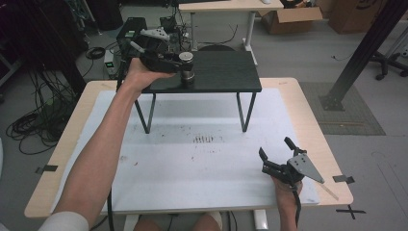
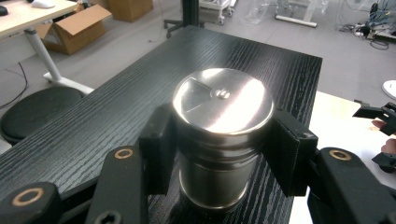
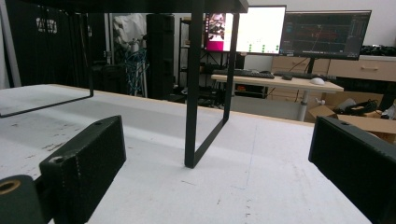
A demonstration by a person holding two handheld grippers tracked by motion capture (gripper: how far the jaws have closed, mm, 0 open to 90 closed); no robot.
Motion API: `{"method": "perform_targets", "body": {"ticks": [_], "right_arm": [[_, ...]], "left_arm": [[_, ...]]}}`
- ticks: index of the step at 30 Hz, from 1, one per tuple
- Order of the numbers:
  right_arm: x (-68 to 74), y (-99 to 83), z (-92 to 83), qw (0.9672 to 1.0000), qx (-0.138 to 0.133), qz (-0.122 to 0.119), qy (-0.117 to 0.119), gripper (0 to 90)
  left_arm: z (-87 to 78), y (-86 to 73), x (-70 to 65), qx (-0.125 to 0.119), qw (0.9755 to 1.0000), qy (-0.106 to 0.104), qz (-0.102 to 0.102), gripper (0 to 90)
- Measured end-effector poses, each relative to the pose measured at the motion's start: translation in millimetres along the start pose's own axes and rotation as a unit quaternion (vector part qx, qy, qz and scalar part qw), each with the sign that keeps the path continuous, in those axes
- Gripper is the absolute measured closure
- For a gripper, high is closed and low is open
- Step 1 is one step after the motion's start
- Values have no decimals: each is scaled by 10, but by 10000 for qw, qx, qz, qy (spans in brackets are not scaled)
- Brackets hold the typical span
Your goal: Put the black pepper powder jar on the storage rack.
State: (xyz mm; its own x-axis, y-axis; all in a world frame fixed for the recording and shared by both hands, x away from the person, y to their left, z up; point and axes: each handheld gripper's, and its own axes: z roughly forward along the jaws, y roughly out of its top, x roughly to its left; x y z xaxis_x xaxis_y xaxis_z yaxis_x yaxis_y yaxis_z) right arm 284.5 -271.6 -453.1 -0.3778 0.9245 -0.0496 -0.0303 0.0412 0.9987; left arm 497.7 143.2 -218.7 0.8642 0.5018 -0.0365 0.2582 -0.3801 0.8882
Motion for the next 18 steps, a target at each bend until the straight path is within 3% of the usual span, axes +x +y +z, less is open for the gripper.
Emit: {"method": "perform_targets", "body": {"ticks": [18], "right_arm": [[0, 0, 1, 10000, 3, -4, 10, 38]], "left_arm": [[0, -9, -1, -30, 10000, 22, -11, 488]]}}
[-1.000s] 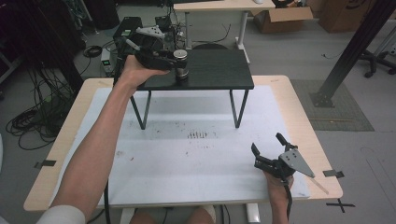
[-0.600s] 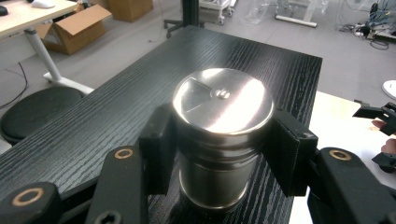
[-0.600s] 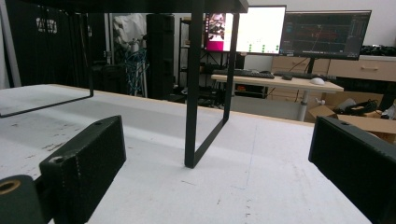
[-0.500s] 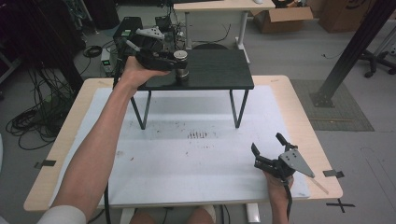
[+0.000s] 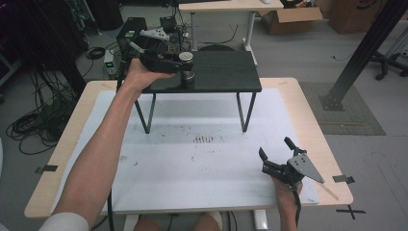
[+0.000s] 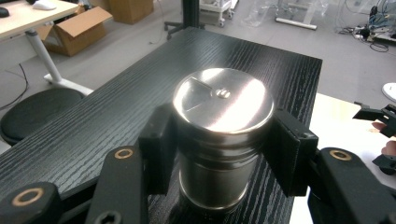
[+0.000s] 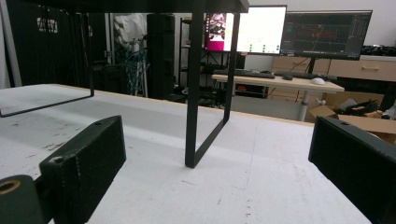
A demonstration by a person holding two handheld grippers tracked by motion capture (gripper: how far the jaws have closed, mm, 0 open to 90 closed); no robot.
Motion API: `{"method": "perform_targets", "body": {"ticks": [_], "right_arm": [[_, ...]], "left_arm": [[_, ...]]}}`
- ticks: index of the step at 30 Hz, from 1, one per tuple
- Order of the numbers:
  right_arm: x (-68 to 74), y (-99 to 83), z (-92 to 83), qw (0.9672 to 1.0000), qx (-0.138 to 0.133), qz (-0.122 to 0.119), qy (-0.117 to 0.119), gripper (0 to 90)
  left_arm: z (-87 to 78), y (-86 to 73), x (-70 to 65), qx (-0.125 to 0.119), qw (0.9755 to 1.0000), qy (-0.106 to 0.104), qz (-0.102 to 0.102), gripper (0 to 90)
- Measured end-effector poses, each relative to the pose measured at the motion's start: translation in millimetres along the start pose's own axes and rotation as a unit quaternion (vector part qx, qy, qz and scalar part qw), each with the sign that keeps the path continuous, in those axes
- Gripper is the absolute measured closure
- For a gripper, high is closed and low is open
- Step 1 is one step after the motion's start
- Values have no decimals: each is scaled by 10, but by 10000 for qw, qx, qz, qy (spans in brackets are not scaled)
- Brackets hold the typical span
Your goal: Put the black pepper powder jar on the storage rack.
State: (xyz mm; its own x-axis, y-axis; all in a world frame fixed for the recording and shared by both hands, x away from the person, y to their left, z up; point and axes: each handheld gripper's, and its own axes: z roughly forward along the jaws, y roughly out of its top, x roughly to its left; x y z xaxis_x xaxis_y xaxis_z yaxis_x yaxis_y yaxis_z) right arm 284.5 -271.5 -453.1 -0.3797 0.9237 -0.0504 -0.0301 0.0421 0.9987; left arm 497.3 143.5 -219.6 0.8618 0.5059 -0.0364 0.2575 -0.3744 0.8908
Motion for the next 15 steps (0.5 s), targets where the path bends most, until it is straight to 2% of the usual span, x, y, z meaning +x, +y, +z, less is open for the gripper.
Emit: {"method": "perform_targets", "body": {"ticks": [5, 9, 15], "right_arm": [[-2, 1, 1, 10000, -4, 0, 1, 38], [-1, 0, 0, 10000, -7, -4, 2, 38], [-1, 0, 0, 10000, -2, -9, 3, 38]], "left_arm": [[-1, 9, -7, -51, 10000, -2, -50, 473], [0, 14, -17, -8, 10000, 33, -73, 408], [13, 14, -9, 17, 9995, 178, -264, 221]]}}
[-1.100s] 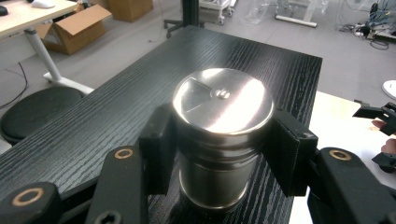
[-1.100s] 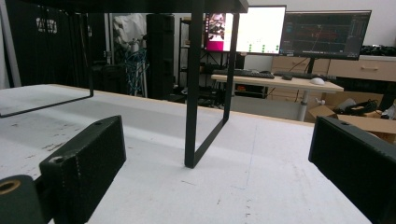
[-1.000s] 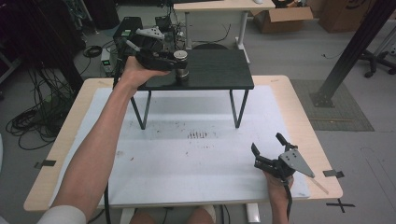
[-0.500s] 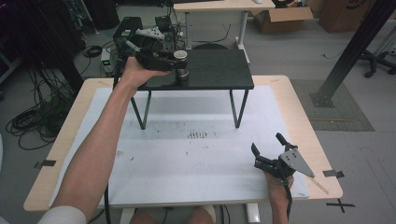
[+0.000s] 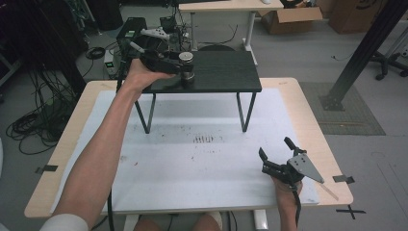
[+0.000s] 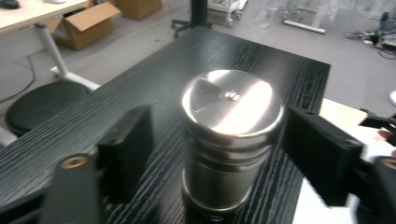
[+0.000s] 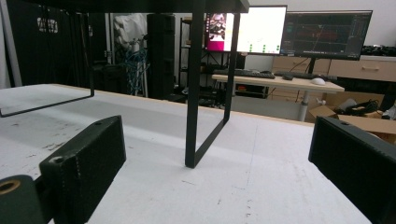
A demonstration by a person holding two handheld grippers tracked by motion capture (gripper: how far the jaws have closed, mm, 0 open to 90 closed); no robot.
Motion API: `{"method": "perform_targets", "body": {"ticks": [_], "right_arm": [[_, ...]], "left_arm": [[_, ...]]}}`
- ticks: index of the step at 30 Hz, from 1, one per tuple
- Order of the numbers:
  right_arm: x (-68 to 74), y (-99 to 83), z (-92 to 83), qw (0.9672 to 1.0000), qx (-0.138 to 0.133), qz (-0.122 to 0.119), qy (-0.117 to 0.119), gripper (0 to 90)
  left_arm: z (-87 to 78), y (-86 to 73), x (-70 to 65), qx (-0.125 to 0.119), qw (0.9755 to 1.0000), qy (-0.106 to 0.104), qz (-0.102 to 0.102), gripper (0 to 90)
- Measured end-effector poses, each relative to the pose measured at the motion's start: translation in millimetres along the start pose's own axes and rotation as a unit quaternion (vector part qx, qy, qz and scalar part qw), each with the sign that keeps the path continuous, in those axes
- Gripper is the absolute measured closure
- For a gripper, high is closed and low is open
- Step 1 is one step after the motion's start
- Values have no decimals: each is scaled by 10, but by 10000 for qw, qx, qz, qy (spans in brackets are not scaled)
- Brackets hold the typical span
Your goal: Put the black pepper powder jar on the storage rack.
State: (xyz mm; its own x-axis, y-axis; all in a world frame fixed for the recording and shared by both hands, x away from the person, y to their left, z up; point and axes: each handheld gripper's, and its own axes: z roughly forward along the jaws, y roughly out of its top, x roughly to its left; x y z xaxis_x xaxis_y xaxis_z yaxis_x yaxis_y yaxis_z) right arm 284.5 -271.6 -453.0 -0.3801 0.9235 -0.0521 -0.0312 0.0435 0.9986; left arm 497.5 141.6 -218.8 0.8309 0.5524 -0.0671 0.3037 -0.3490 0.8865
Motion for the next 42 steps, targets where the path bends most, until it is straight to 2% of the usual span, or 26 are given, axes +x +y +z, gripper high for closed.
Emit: {"method": "perform_targets", "body": {"ticks": [4, 8, 12, 25, 34, 38, 42], "right_arm": [[-1, 0, 0, 10000, -5, 15, 0, 37], [0, 0, -1, 10000, -8, 7, 0, 37], [0, 0, -1, 10000, -7, 7, 2, 37], [2, 0, -1, 10000, -7, -4, -5, 37], [4, 0, -1, 10000, 0, -5, -2, 38], [3, 0, -1, 10000, -6, -17, -5, 38], [2, 0, 0, 10000, -3, -26, -3, 38]], "left_arm": [[19, 2, -29, 56, 10000, 81, -14, 95], [31, 2, -54, 11, 9999, 147, -36, 2], [13, 2, -57, -54, 9998, 145, -80, 2], [-85, 16, -123, -26, 9999, 138, 91, 2], [-239, 14, -180, -94, 9996, 205, 189, 2], [-312, -25, -210, -225, 9995, 174, 144, 3], [-354, -86, -217, -178, 9995, 226, 159, 4]]}}
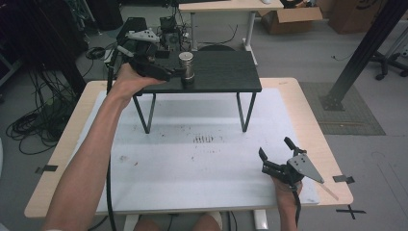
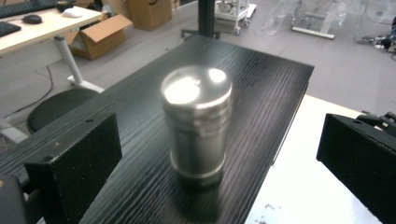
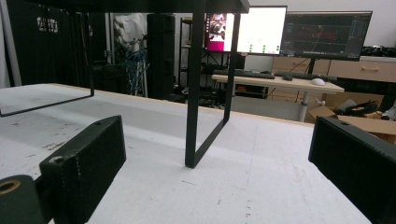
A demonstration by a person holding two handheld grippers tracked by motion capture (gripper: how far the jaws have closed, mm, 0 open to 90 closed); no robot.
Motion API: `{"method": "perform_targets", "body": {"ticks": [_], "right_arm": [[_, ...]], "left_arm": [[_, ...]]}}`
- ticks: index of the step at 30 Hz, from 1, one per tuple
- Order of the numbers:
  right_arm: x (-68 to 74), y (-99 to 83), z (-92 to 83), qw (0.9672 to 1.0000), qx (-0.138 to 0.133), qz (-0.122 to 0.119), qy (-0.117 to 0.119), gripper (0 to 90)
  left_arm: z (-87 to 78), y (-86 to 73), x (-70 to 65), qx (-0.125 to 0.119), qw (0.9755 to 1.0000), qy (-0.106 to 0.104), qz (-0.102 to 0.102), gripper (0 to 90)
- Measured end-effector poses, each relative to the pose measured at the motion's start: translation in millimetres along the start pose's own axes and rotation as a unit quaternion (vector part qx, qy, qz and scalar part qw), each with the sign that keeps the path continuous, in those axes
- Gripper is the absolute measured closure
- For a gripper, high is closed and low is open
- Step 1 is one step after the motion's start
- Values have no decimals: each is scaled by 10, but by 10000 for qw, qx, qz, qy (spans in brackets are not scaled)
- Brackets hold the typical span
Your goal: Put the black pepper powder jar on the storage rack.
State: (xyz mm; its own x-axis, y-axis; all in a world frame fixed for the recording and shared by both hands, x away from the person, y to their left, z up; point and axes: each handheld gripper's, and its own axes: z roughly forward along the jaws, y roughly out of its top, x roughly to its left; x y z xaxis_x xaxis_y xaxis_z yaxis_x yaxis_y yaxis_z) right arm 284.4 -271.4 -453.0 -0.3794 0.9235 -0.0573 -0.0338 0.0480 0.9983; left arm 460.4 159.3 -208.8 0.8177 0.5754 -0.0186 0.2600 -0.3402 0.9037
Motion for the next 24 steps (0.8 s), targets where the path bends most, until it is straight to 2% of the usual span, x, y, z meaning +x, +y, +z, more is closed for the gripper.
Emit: {"method": "perform_targets", "body": {"ticks": [17, 24], "right_arm": [[8, 0, -1, 10000, 13, 14, -1, 40], [5, 0, 1, 10000, 8, 9, 5, 40]], "left_arm": [[-320, -241, -83, -54, 9999, 114, 94, 5], [-482, -386, -122, -146, 9997, 165, 60, 5]]}}
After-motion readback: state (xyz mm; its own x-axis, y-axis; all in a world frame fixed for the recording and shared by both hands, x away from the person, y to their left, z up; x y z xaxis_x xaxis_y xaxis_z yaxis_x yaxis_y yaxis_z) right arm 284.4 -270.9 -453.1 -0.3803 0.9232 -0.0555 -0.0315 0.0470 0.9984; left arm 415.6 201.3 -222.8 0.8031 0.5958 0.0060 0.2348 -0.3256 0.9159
